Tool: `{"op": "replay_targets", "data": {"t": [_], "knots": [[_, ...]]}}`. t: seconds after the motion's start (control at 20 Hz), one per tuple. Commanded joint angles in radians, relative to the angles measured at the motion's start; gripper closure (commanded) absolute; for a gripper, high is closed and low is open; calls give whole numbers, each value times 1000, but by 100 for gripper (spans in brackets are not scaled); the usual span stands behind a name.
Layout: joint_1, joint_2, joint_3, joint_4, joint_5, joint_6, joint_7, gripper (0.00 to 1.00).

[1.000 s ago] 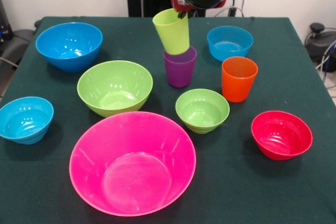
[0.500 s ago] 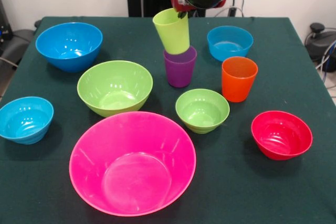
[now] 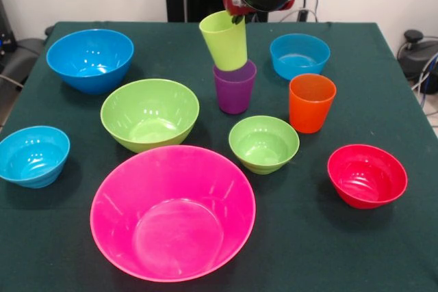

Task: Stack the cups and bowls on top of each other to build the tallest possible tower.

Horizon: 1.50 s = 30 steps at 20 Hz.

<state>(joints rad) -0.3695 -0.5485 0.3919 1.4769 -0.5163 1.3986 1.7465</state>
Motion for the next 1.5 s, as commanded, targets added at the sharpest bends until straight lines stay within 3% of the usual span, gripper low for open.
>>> {"op": "replay_targets", "data": {"t": [0.05, 1.5], "knots": [[18, 58, 31, -2, -50, -76, -91, 100], [27, 109, 30, -48, -51, -37, -98, 100]]}}
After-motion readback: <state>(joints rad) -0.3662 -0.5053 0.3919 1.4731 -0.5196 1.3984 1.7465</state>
